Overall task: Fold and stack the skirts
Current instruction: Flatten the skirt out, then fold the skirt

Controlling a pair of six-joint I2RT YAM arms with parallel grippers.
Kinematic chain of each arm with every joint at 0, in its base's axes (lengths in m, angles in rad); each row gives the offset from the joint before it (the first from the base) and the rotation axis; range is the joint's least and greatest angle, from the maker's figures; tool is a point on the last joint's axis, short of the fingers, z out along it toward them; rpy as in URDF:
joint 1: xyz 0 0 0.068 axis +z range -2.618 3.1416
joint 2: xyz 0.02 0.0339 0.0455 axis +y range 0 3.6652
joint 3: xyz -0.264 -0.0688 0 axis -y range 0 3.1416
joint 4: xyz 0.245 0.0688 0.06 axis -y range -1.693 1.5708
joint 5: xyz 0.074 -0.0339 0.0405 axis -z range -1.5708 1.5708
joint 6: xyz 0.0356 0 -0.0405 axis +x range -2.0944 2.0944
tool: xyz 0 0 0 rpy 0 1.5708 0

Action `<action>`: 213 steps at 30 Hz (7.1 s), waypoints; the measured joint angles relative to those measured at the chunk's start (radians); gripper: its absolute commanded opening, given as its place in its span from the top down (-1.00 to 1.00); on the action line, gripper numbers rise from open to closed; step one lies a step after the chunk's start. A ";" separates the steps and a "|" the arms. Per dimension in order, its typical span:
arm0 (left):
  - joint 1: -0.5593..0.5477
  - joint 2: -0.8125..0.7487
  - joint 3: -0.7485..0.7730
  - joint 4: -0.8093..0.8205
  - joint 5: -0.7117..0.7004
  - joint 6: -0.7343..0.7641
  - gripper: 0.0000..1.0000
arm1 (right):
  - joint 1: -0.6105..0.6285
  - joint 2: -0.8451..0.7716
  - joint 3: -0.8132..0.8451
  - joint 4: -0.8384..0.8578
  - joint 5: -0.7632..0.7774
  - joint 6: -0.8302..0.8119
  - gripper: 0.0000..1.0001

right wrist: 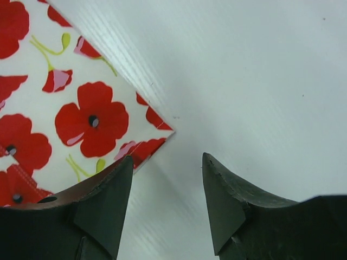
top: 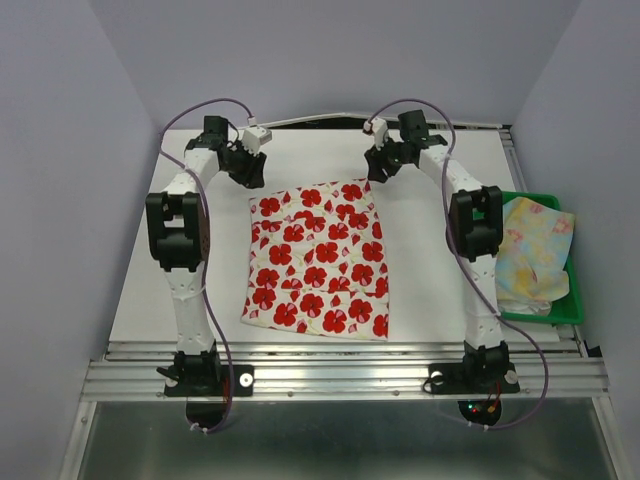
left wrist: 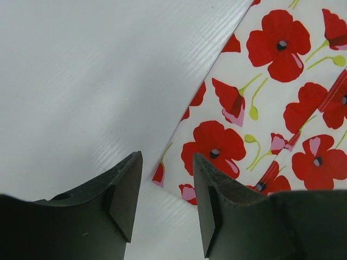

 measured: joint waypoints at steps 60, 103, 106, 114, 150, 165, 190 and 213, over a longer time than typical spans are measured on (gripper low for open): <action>0.063 0.164 0.082 -0.103 0.108 0.087 0.81 | 0.019 0.116 0.006 0.143 -0.079 -0.055 0.99; 0.033 -0.402 -0.684 0.050 0.006 0.303 1.00 | 0.137 -0.484 -0.752 0.093 -0.070 -0.095 0.99; 0.014 -0.401 -0.734 0.069 -0.023 0.303 1.00 | 0.154 -0.469 -0.819 0.094 -0.050 -0.068 0.99; -0.003 -0.357 -0.689 0.129 -0.035 0.231 1.00 | 0.144 -0.374 -0.732 0.144 0.023 -0.005 0.99; -0.050 -0.525 -0.917 0.121 0.010 0.222 0.49 | 0.143 -0.623 -1.077 0.172 0.039 -0.083 0.75; -0.046 -0.835 -0.913 0.005 0.042 0.301 -0.30 | 0.143 -0.805 -0.920 0.065 -0.016 0.005 -0.14; -0.091 -0.481 -0.773 0.165 -0.079 0.055 0.57 | 0.309 -0.375 -0.678 0.086 -0.026 0.286 0.36; -0.131 -0.718 -0.995 0.129 -0.080 0.232 0.21 | 0.367 -0.500 -0.801 -0.051 -0.040 0.220 0.27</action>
